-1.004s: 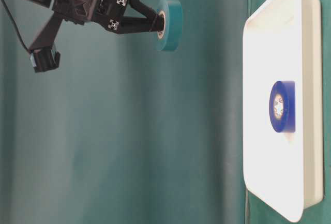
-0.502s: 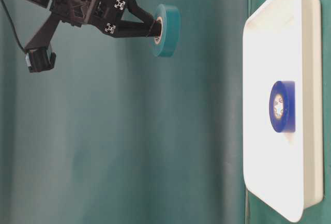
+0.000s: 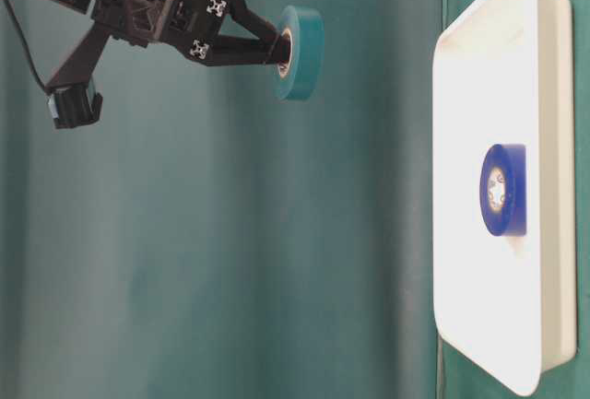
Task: Pick up the tape from a random location and place it into the white case.
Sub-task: 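Lower the teal tape into the tray beside the blue tape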
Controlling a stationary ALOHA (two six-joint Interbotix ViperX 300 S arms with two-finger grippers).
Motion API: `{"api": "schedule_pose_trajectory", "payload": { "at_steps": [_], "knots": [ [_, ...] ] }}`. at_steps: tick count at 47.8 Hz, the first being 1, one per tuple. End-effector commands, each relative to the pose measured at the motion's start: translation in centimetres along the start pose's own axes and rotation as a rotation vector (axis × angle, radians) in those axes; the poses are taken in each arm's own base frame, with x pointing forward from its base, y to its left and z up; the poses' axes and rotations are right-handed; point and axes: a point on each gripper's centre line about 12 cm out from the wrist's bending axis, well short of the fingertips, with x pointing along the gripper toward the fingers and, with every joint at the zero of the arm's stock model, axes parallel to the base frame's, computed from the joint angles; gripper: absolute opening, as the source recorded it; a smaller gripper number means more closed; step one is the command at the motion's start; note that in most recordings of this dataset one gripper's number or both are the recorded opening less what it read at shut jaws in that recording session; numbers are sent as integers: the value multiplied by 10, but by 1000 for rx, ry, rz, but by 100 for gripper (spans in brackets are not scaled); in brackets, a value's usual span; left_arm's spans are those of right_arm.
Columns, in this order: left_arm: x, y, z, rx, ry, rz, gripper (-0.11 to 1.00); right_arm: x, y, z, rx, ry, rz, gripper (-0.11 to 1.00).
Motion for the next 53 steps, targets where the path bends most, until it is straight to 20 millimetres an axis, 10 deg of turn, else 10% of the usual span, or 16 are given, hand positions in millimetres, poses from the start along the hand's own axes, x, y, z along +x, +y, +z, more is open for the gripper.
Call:
{"api": "schedule_pose_trajectory", "payload": {
  "at_steps": [1,32,53],
  "knots": [
    [0,1,5,-2,-15,2,85,-10,-2,5,9,-32,6,29],
    [0,1,5,-5,-17,2,85,-5,-1,2,6,-23,5,29],
    [0,1,4,-7,-14,2,85,58,13,-10,-24,14,28,29]
  ]
}}
